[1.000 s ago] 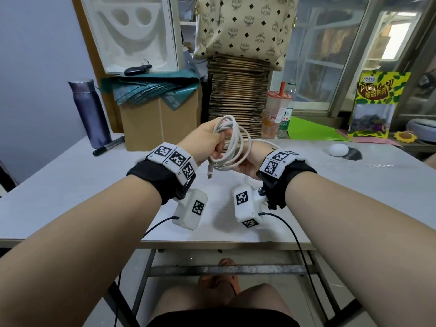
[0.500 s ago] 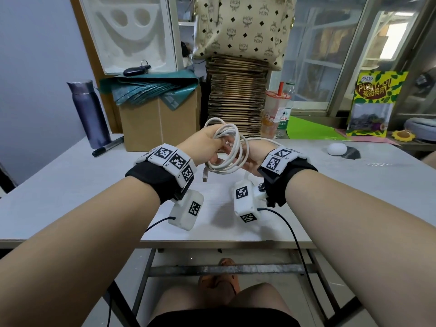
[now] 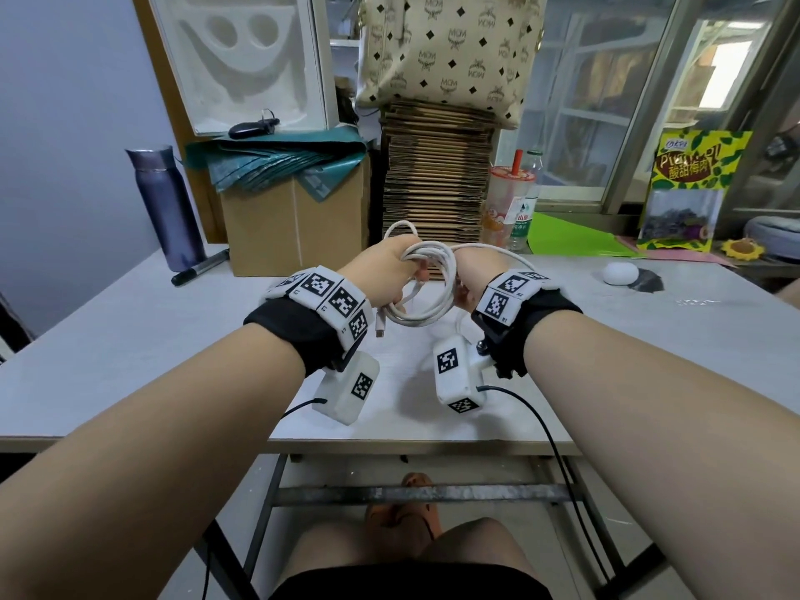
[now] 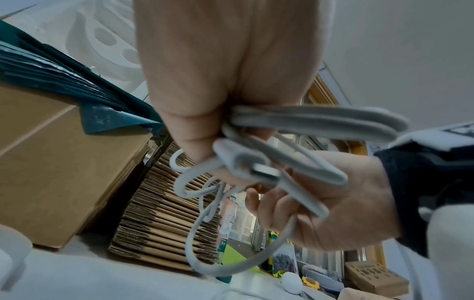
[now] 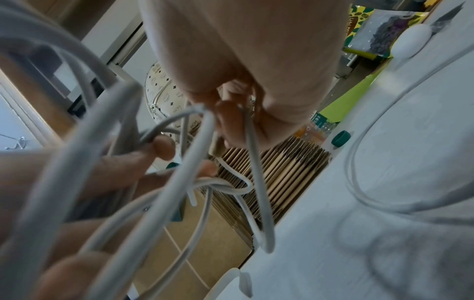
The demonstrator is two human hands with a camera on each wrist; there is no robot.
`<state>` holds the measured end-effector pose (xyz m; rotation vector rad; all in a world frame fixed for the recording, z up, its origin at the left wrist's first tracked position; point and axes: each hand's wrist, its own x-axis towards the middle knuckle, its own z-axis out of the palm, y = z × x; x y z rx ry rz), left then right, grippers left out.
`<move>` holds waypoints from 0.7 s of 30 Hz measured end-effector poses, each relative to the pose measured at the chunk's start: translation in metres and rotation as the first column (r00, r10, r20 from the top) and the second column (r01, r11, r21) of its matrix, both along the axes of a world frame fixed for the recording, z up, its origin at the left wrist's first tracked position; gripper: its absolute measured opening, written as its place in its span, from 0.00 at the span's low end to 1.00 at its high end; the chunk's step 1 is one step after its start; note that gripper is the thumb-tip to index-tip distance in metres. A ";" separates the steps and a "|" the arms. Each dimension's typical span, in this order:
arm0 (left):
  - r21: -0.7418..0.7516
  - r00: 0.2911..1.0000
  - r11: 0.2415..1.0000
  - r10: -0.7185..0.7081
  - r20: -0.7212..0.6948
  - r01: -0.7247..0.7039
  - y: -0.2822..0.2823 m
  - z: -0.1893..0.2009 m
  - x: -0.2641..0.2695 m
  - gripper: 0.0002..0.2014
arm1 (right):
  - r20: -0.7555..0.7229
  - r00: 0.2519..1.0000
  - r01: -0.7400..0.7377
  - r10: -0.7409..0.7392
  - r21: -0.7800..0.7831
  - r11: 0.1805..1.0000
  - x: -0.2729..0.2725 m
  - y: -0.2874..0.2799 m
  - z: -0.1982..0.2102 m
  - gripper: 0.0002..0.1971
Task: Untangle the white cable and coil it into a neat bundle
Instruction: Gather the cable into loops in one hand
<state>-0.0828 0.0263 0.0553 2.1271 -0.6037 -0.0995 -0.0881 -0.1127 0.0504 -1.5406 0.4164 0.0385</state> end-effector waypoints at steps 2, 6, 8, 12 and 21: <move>0.063 1.000 0.998 0.025 0.014 -0.026 -0.002 -0.001 0.002 0.09 | 0.040 0.999 -0.021 0.025 -0.093 0.995 0.002 -0.001 -0.002 0.14; 0.107 0.994 0.988 0.108 0.026 -0.110 0.000 -0.005 0.007 0.12 | 0.160 0.987 0.002 0.021 -0.142 0.990 0.001 -0.003 -0.007 0.12; 0.197 0.990 0.971 0.125 0.061 -0.135 0.002 -0.002 0.006 0.11 | 0.191 0.982 0.015 0.008 -0.118 0.993 0.000 0.004 -0.003 0.10; 0.406 0.975 0.894 0.123 0.183 -0.189 0.003 0.003 0.001 0.10 | 0.153 0.988 -0.050 0.012 0.247 0.968 0.001 0.012 0.000 0.16; 0.449 0.958 0.852 0.184 0.222 -0.268 0.006 -0.003 0.006 0.11 | 0.152 0.988 -0.041 0.031 0.064 0.997 -0.005 0.019 0.006 0.13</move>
